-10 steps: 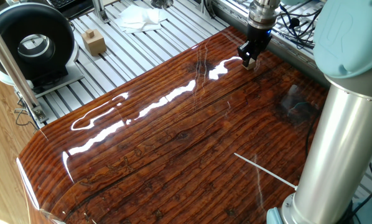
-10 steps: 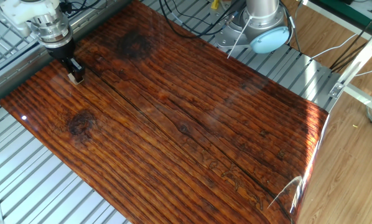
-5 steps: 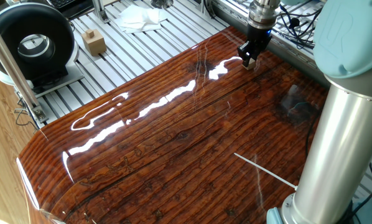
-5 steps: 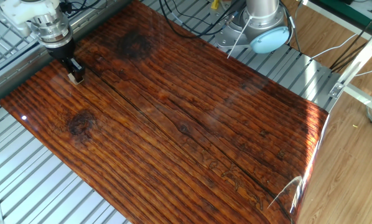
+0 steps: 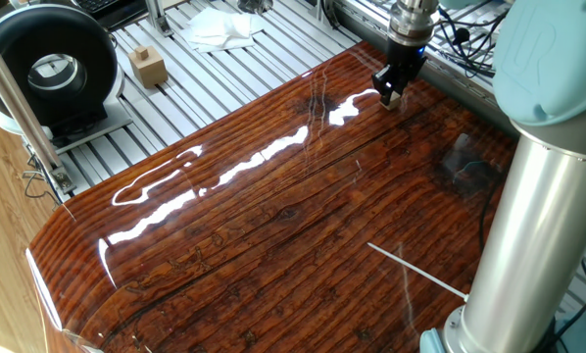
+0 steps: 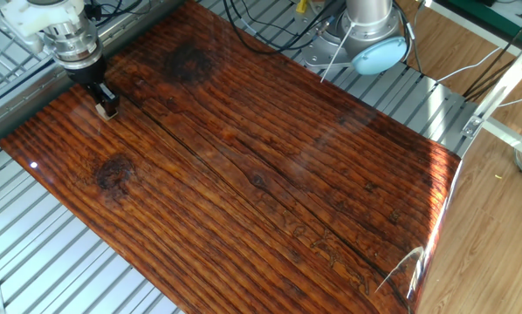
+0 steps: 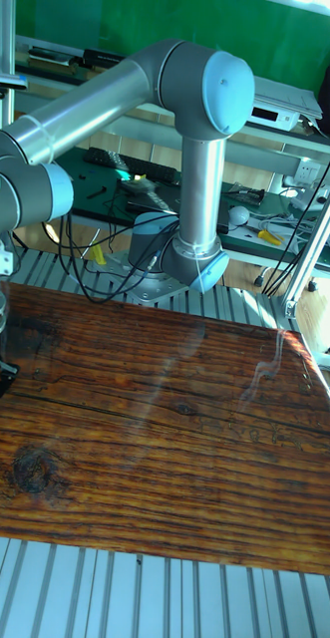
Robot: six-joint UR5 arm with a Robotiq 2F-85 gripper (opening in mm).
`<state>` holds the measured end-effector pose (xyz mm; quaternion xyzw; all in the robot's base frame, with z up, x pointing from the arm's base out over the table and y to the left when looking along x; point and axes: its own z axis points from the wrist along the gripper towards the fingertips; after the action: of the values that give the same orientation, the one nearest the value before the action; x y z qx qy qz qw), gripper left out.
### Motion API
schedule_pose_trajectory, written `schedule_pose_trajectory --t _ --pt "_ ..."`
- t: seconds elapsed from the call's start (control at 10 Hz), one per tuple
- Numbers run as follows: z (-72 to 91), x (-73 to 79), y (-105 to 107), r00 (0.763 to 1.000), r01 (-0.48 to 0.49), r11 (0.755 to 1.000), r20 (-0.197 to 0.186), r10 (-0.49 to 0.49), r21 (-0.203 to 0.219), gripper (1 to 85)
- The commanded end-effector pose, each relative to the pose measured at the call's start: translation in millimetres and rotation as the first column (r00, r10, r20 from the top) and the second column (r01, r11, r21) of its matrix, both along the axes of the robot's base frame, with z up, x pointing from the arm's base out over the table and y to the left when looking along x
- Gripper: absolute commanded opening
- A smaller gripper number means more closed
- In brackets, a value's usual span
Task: Hold a small block with the gripper and sweep it from left to right on the table
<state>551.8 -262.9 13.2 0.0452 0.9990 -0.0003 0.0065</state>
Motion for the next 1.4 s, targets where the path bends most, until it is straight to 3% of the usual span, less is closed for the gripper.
schedule_pose_trajectory --t 0.0,1.3 --pt "1.0 0.7 2.3 1.000 0.001 1.000 0.000 -0.001 0.005 1.0" --pt "-0.7 2.9 9.8 1.000 -0.002 1.000 0.006 0.002 0.010 1.0"
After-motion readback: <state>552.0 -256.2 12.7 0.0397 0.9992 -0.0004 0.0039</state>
